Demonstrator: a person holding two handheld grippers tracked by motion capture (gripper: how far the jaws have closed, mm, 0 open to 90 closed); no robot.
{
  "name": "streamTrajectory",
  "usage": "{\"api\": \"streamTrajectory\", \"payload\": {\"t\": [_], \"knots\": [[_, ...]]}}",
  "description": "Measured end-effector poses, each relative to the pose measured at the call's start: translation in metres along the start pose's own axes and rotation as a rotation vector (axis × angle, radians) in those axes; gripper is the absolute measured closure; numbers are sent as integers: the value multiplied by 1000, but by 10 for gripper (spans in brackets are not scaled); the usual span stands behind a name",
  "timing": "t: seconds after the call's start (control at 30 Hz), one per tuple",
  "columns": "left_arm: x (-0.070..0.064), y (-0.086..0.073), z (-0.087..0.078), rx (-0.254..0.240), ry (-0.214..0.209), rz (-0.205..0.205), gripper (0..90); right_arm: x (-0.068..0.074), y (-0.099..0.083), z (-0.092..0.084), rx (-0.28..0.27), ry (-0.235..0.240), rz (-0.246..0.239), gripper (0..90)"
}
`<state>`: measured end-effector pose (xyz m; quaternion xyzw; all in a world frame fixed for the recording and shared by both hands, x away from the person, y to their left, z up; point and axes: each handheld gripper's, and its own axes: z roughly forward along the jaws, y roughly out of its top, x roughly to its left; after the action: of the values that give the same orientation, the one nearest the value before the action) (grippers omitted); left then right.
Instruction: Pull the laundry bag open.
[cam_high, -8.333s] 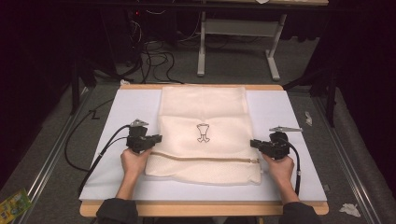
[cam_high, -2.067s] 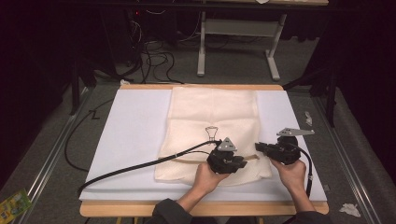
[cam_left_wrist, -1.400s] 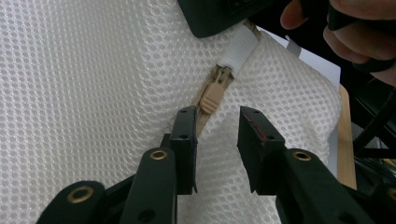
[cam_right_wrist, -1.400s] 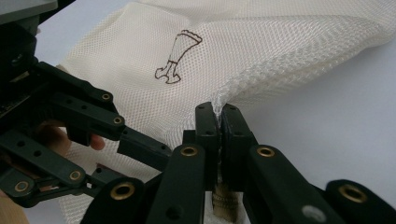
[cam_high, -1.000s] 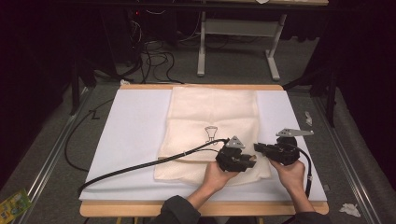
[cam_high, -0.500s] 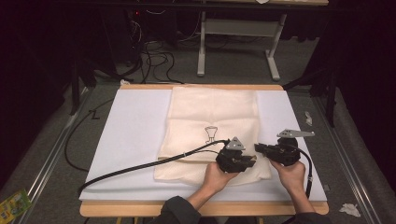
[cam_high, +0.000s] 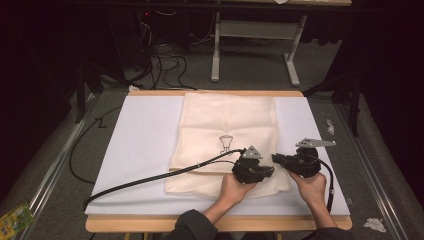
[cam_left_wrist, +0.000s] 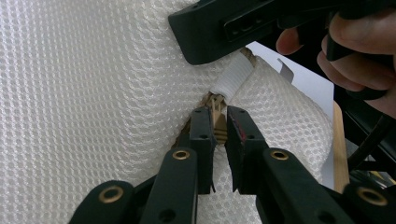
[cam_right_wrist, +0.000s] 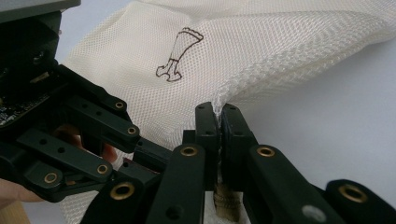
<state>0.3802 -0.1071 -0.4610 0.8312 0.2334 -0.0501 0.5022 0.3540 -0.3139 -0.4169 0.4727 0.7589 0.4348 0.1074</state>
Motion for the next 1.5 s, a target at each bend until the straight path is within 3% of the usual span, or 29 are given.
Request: {"api": "streamTrajectory", "payload": {"t": [0.17, 0.5, 0.83, 1.03, 1.5], "knots": [[0, 0, 1, -1, -7, -12, 864, -1, -2, 0, -5, 4, 0, 882], [1, 2, -1, 3, -14, -11, 867, -2, -3, -1, -4, 5, -5, 864], [1, 3, -3, 5, -14, -3, 868, -5, -6, -3, 11, 18, 3, 776], [2, 3, -4, 13, -16, 0, 868, -2, -5, -3, 26, 10, -13, 871], [0, 5, -8, 43, -13, 6, 870, -4, -6, -5, 19, 7, -31, 883]]}}
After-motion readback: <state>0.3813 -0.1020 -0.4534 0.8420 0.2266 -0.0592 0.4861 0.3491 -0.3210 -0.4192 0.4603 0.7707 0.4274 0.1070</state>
